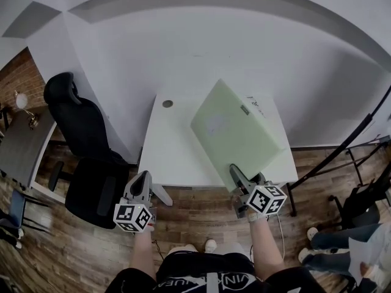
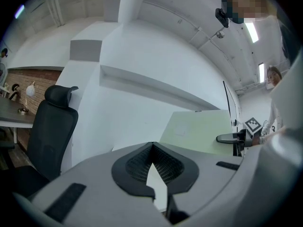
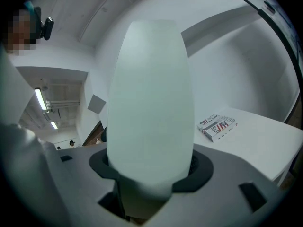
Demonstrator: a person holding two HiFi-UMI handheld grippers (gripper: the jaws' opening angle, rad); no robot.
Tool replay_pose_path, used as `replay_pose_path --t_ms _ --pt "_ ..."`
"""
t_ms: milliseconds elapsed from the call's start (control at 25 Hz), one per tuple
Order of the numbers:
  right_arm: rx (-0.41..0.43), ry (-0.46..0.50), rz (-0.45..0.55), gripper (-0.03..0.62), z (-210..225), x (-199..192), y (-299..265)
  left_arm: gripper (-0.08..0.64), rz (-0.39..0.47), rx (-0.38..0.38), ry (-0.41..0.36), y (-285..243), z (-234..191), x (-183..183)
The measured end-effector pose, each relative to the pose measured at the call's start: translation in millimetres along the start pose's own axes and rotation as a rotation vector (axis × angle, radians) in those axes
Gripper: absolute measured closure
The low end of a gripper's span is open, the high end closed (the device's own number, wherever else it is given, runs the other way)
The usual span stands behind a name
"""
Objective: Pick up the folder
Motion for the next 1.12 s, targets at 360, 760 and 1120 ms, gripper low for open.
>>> replay_pose_path --t_ms 360,760,1120 --pt "-0.036 0.057 0.015 0.304 1.1 6.4 5.0 0.548 -0.001 -0.003 -0.001 -2.8 2.9 1.3" --pt "-0.050 0.051 0.020 0.304 10.7 6.4 3.6 0.548 -0.019 -0.007 0.000 -13.2 4.9 -3.2" --pt "-0.047 0.046 0.024 0.304 18.6 6.4 -2.6 0.548 -0.025 -0.003 -0.005 -25.3 2.1 -5.2"
Point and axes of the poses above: the fingertips, and each gripper's own axes: y backward along the fingers, z to its right, x out of its top, the point moved 3 cm from there along y, backward along the fingers, and after that the axes turned 12 degrees about -z, right-handed, at the moved point
